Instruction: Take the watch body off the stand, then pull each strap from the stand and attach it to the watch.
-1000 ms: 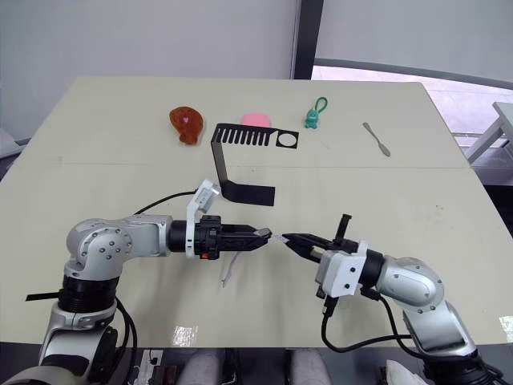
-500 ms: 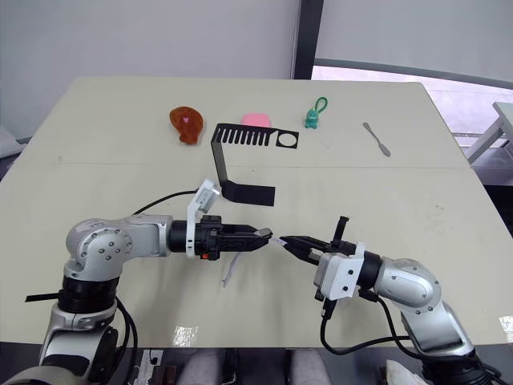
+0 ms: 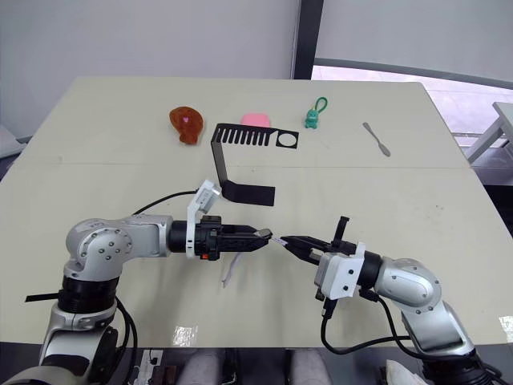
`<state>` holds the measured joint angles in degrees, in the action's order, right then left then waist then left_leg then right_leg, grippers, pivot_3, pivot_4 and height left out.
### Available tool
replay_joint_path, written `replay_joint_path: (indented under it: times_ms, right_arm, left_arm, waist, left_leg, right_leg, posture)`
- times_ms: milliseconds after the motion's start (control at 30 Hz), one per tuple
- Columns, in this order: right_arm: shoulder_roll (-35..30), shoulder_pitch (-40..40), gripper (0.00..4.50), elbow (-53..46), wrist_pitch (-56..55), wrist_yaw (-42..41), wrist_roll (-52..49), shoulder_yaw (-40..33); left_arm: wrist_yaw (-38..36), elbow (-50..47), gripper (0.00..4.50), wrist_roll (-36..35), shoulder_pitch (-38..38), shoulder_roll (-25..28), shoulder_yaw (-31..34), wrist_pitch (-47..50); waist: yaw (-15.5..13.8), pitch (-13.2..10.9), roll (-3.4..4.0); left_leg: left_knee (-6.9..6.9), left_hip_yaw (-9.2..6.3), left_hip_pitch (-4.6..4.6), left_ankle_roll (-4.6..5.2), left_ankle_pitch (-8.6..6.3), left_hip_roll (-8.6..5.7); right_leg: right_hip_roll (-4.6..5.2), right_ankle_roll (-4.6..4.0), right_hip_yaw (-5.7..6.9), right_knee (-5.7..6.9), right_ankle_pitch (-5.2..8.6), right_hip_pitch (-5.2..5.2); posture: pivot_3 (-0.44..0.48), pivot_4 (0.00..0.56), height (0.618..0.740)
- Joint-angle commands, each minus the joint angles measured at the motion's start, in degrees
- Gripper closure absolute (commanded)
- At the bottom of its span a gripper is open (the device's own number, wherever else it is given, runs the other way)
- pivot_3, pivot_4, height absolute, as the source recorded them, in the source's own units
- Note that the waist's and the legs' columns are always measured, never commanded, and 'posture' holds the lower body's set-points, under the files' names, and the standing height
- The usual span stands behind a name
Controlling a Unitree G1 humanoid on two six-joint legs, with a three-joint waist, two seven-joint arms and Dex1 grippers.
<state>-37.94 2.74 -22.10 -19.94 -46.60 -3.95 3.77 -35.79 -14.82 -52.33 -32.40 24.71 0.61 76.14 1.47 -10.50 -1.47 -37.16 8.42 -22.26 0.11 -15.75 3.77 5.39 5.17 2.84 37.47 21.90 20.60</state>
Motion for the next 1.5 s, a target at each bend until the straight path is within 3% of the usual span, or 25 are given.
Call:
replay_joint_path:
  times_ms: [33, 1500]
  right_arm:
    - [-0.47, 0.03, 4.5, -0.77, -1.13, 0.46, -0.93, -1.39]
    - [0.61, 1.73, 4.5, 0.24, -1.32, 0.51, 0.05, 0.64]
  left_arm:
    - [0.0, -1.52, 2.89, -0.9, -0.22, -0.05, -0.19, 0.07]
    - [0.91, -1.72, 2.89, -1.28, -0.39, -0.98, -0.9, 0.31]
  waist:
    - [0.0, 0.0, 0.0]
    - [0.01, 0.0, 0.0]
  left_leg:
    - [0.0, 0.0, 0.0, 0.0, 0.0, 0.0]
    - [-0.01, 0.0, 0.0, 0.0, 0.0, 0.0]
  right_leg:
    - [0.0, 0.0, 0.0, 0.0, 0.0, 0.0]
    - [0.0, 0.0, 0.0, 0.01, 0.0, 0.0]
  posture:
    - [0.0, 0.15, 0.74]
    - [0.0, 0.15, 0.74]
